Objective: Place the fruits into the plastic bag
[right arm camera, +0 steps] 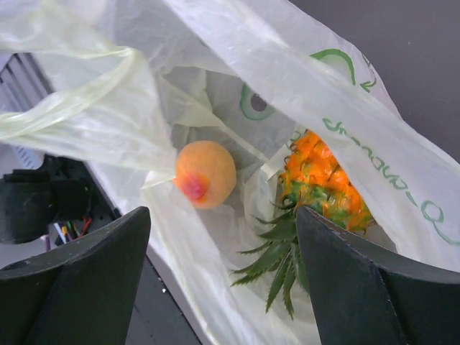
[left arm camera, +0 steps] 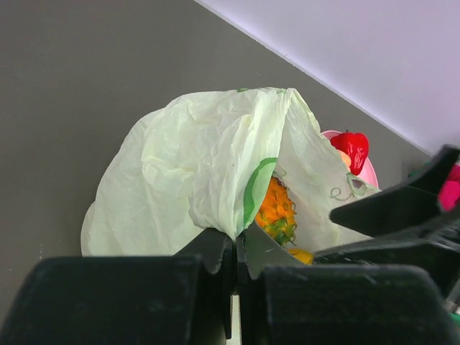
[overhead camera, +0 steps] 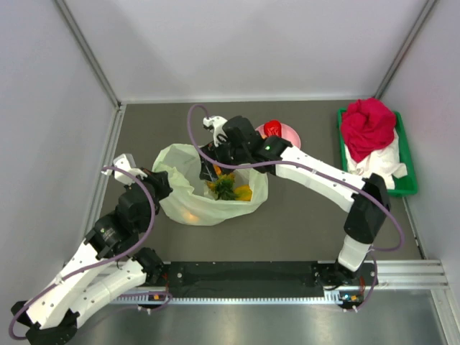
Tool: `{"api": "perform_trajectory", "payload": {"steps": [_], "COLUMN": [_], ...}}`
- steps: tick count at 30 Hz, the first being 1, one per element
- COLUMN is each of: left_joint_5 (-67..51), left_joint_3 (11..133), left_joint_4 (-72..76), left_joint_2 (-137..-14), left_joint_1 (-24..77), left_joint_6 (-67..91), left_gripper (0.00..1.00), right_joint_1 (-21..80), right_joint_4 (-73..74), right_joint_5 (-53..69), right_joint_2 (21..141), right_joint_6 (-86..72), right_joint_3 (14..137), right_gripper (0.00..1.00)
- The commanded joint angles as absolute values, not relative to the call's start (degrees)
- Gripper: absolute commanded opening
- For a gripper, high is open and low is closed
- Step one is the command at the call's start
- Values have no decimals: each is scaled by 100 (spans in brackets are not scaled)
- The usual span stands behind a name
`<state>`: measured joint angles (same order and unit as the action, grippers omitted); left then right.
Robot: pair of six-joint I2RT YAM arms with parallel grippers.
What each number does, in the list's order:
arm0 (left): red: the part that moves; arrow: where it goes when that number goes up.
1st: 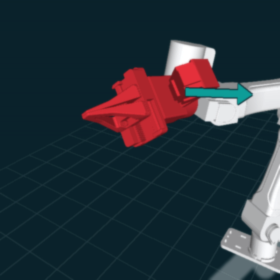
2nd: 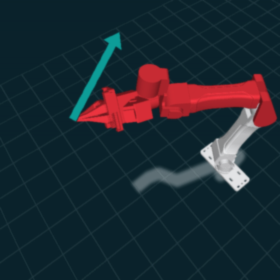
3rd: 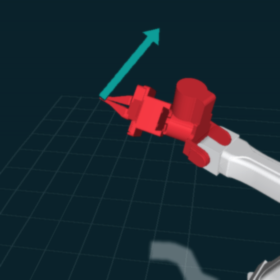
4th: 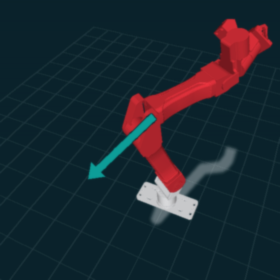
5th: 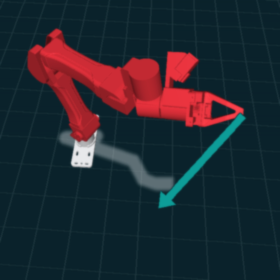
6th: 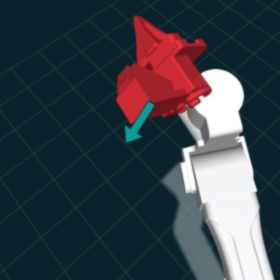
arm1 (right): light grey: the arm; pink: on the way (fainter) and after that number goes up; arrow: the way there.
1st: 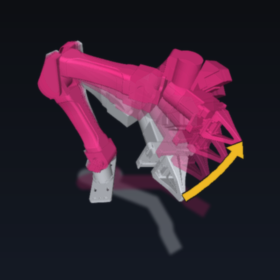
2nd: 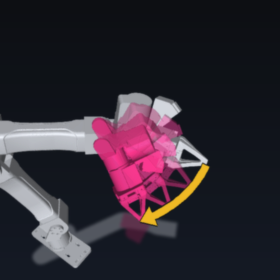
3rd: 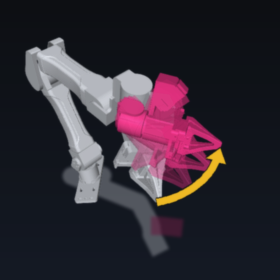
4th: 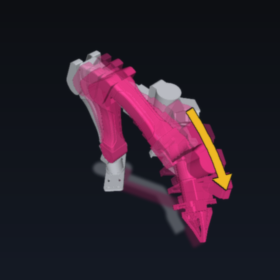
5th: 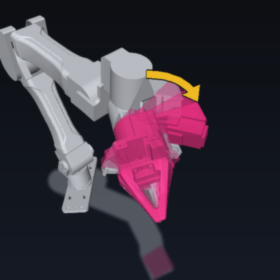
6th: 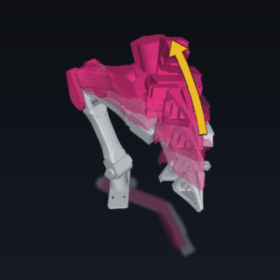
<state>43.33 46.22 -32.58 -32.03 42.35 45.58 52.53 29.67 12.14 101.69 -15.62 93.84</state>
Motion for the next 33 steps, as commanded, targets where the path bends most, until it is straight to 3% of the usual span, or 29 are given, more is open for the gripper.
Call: {"api": "perform_trajectory", "payload": {"steps": [1, 18, 33], "left_joint_5": [4333, 4403, 4280], "left_joint_3": [4685, 4764, 5045], "left_joint_4": [-3050, -3129, -3251], "left_joint_2": [-3304, -3261, -3700], "left_joint_1": [4219, 4219, 4219], "left_joint_6": [4456, 4447, 4246], "left_gripper": [0, 0, 0], "right_joint_1": [5256, 3666, 2321], "right_joint_4": [2751, 3269, 3621], "right_joint_5": [1222, 1116, 941], "right_joint_2": [9564, 8666, 9351], "right_joint_6": [-1538, -2127, -2619], "right_joint_3": [9114, 9150, 9650], "right_gripper": [81, 76, 76]}}
